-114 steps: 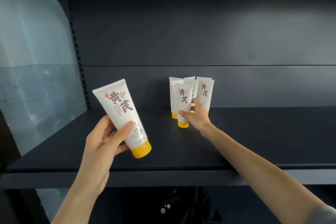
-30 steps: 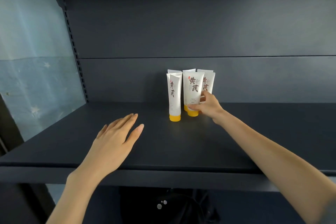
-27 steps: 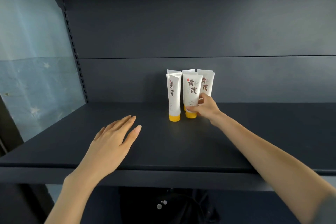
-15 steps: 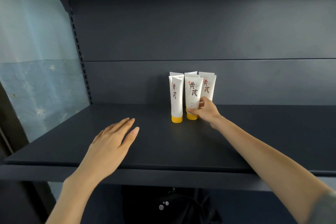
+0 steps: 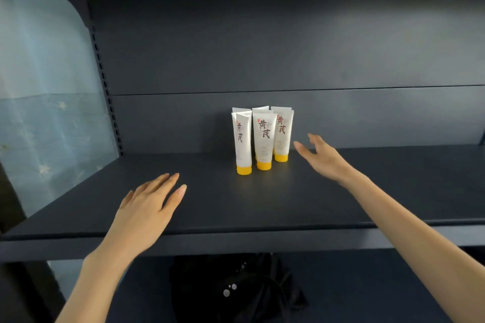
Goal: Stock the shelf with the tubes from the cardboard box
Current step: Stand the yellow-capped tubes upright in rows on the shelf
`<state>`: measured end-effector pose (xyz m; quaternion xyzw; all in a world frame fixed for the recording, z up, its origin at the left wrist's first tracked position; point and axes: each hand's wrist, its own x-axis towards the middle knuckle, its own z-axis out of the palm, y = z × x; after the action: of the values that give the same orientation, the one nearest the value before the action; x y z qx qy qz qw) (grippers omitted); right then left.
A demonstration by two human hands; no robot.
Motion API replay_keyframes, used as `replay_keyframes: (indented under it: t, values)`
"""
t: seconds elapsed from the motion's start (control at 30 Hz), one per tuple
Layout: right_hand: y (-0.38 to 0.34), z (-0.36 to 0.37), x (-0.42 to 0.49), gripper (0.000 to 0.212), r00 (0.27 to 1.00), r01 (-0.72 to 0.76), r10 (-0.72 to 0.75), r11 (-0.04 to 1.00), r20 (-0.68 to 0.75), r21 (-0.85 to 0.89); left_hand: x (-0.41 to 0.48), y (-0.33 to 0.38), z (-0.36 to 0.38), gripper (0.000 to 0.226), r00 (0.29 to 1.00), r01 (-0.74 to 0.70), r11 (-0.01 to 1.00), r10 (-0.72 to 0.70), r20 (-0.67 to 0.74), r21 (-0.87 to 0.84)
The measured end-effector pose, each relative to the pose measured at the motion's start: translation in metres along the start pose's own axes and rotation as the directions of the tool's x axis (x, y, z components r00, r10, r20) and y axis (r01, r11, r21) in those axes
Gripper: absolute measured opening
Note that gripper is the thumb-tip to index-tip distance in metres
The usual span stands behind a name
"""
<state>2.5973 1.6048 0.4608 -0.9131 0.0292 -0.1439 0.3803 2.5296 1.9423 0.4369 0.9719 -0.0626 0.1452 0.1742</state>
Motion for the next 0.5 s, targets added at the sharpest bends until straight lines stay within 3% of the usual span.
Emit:
replay_keyframes:
  t: [0.17,0.33,0.5]
  values:
    - [0.017,-0.021,-0.063,0.08,0.996,0.013,-0.052,0.898,-0.077,-0.44,-0.005,0.008,0.005,0.066,0.998,-0.058,0.998,0.058,-0.002,0.025]
    - [0.042,-0.038,-0.127,0.081,0.993,-0.089,0.022,0.798,-0.12,-0.596,-0.012,0.02,0.016,0.071,0.993,-0.119,0.993,0.12,-0.013,0.021]
    - [0.07,-0.064,-0.173,0.085,0.979,-0.163,0.047,0.768,-0.199,-0.619,-0.024,0.045,0.025,0.072,0.985,-0.174,0.985,0.174,0.002,0.018]
